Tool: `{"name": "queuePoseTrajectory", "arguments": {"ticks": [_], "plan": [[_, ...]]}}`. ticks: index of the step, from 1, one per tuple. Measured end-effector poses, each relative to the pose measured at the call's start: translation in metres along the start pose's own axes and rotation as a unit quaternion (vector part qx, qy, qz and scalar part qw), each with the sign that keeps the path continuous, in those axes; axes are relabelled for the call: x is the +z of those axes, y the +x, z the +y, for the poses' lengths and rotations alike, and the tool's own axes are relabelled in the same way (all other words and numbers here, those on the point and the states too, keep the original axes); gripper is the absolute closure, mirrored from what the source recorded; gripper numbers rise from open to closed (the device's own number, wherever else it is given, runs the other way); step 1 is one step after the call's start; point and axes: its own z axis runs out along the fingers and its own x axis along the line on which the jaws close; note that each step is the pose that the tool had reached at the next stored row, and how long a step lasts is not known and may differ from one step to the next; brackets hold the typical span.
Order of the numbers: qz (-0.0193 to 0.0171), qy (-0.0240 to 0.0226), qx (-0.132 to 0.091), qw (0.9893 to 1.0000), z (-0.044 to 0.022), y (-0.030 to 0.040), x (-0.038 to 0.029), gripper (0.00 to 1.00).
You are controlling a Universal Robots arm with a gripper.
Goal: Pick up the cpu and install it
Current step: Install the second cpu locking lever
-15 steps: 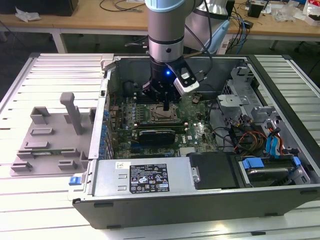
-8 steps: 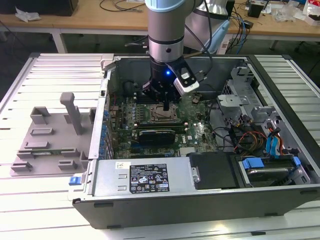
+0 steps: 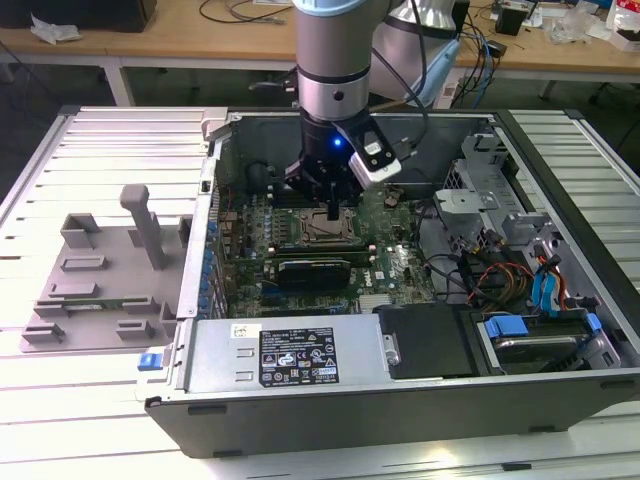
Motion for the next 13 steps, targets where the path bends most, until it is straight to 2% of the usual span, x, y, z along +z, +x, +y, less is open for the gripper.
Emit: {"name": "queuePoseTrajectory", "arguments": {"ticks": [4, 8, 11, 12, 13], "plan": [[0.0, -0.0007, 0.0, 1.0, -0.0169, 0.0006, 0.0002, 0.89], [-0.0001, -0.0009, 0.0, 1.0, -0.0186, 0.006, 0.0008, 0.89], [0.0, -0.0007, 0.0, 1.0, -0.0186, 0.0066, 0.0008, 0.89], [0.0035, -0.0008, 0.0, 1.0, -0.0186, 0.0066, 0.0009, 0.89], [0.0151, -0.0012, 0.0, 0.9999, -0.0186, 0.0066, 0.0012, 0.89]]}}
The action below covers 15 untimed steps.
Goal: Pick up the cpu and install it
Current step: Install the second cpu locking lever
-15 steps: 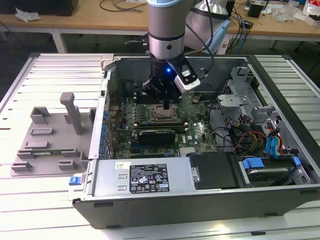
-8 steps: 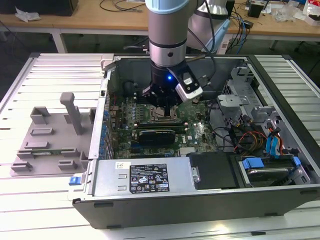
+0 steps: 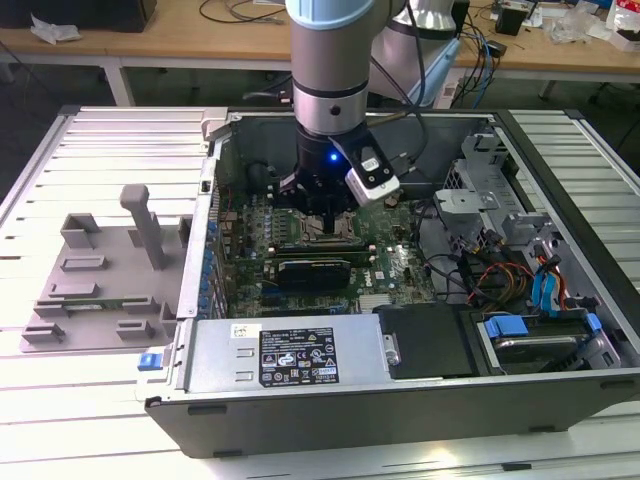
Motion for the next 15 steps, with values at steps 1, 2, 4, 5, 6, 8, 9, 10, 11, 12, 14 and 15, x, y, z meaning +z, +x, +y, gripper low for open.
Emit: {"name": "queuePoseTrajectory", "arguments": {"ticks": [1, 2, 4, 5, 6, 8, 9, 10, 11, 12, 14, 15], "plan": [[0.0054, -0.0001, 0.0, 1.0, 0.0, 0.0, 0.0001, 0.89], [0.0059, 0.0, 0.0, 1.0, 0.0, 0.0, 0.0, 0.89], [0.0071, -0.0001, 0.0, 1.0, 0.0, 0.0, 0.0, 0.89], [0.0069, -0.0003, 0.0, 1.0, 0.0, 0.0008, 0.0008, 0.89], [0.0069, -0.0004, 0.0, 1.0, 0.0, 0.0032, 0.0016, 0.89], [0.0067, -0.0035, 0.0, 1.0, 0.0002, 0.0073, 0.0043, 0.89], [0.0066, -0.0044, 0.0, 1.0, 0.0002, 0.0076, 0.0056, 0.89], [0.0067, -0.0044, 0.0, 1.0, 0.0002, 0.0085, 0.008, 0.89], [0.0066, -0.0044, 0.0, 1.0, 0.0002, 0.0092, 0.0093, 0.89], [0.0067, -0.0045, 0.0, 1.0, 0.0002, 0.0098, 0.01, 0.89], [0.0067, -0.0047, 0.0, 1.0, 0.0003, 0.0129, 0.0117, 0.89], [0.0066, -0.0047, 0.0, 1.0, 0.0003, 0.0139, 0.012, 0.89]]}}
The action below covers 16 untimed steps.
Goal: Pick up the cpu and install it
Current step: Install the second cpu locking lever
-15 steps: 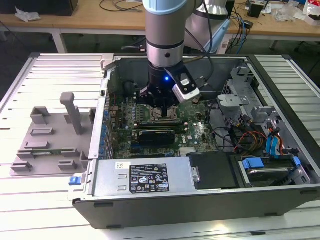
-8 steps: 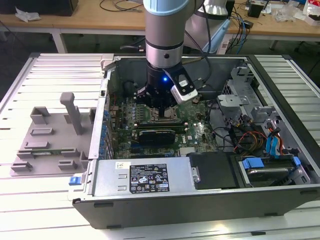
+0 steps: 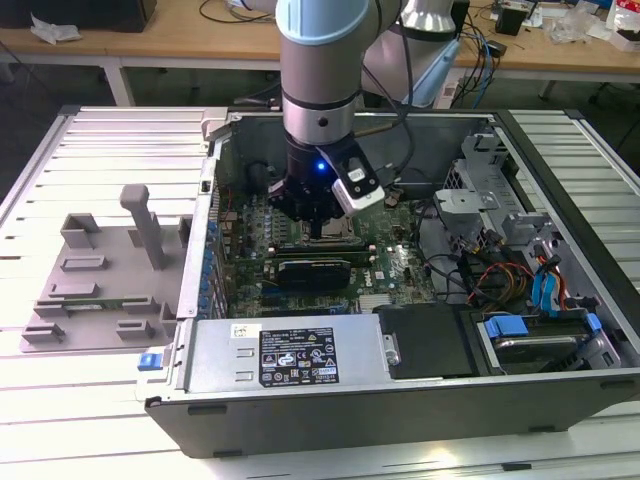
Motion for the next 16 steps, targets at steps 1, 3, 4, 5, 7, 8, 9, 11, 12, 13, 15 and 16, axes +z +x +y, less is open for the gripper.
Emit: {"name": "queuePoseTrajectory", "arguments": {"ticks": [1, 3, 4, 5, 7, 8, 9, 11, 12, 13, 15, 16], "plan": [[0.0, -0.0001, 0.0, 1.0, 0.0, 0.0012, 0.0004, 0.89], [-0.0002, -0.003, 0.0, 1.0, -0.0005, 0.0057, 0.001, 0.89], [-0.0003, -0.0043, 0.0, 1.0, -0.0006, 0.0078, 0.0011, 0.89], [-0.0005, -0.0048, 0.0, 1.0, -0.0005, 0.0096, 0.0015, 0.89], [-0.0004, -0.0052, 0.0, 1.0, -0.0005, 0.0132, 0.0033, 0.89], [-0.0004, -0.0052, 0.0, 1.0, -0.0005, 0.0132, 0.0035, 0.89], [-0.0003, -0.0054, 0.0, 1.0, -0.0005, 0.0133, 0.0037, 0.89], [-0.0005, -0.0058, 0.0, 1.0, -0.0005, 0.0133, 0.0044, 0.89], [-0.0005, -0.0059, 0.0, 1.0, -0.0004, 0.0133, 0.0051, 0.89], [-0.0004, -0.0059, 0.0, 1.0, -0.0005, 0.0134, 0.0058, 0.89], [-0.0005, -0.0069, 0.0, 1.0, -0.0006, 0.0136, 0.011, 0.89], [-0.0004, -0.0074, 0.0, 1.0, -0.0007, 0.0138, 0.0131, 0.89]]}}
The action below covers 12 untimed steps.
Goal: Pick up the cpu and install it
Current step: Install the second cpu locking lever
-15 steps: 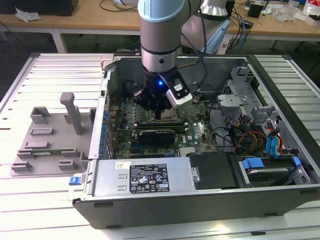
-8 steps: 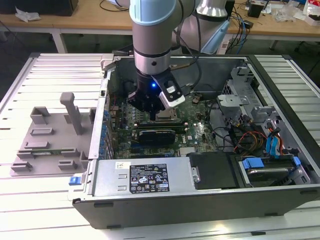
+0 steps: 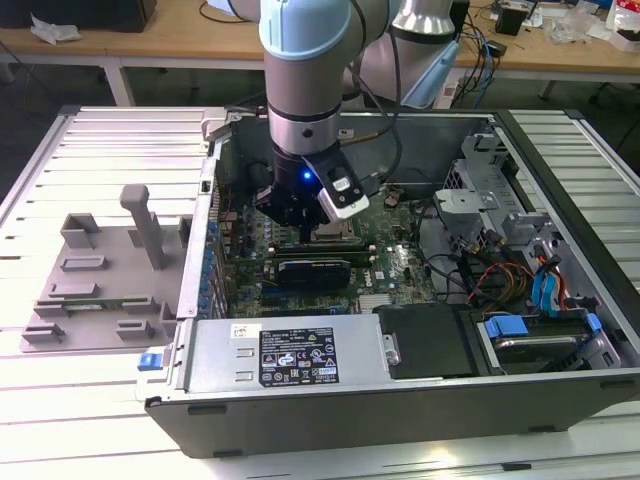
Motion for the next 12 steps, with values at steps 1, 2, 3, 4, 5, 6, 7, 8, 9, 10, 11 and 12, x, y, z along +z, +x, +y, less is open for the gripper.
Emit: {"name": "queuePoseTrajectory", "arguments": {"ticks": [1, 2, 3, 4, 5, 6, 7, 8, 9, 10, 11, 12], "plan": [[-0.0001, -0.0009, 0.0, 1.0, -0.0002, 0.0002, 0.0017, 0.89], [-0.0001, -0.0054, 0.0, 1.0, -0.0005, 0.0003, 0.0036, 0.89], [-0.0003, -0.0065, 0.0, 1.0, -0.0005, 0.0003, 0.0041, 0.89], [-0.0002, -0.0073, 0.0, 1.0, -0.0005, 0.0003, 0.0041, 0.89], [-0.0003, -0.0111, 0.0, 0.9999, -0.0006, 0.0003, 0.0042, 0.89], [-0.0006, -0.02, 0.001, 0.9998, -0.001, 0.0004, 0.0042, 0.89], [-0.0011, -0.0285, 0.001, 0.9996, -0.0023, 0.0005, 0.0041, 0.89], [-0.0013, -0.034, 0.001, 0.9994, -0.0066, 0.0009, 0.0041, 0.89], [-0.0012, -0.0343, 0.001, 0.9994, -0.0096, 0.001, 0.004, 0.89], [-0.0013, -0.0343, 0.001, 0.9994, -0.0119, 0.0011, 0.0039, 0.89], [-0.0013, -0.0343, 0.001, 0.9994, -0.0138, 0.0011, 0.0038, 0.89], [-0.0013, -0.035, 0.001, 0.9994, -0.015, 0.0012, 0.0038, 0.89]]}}
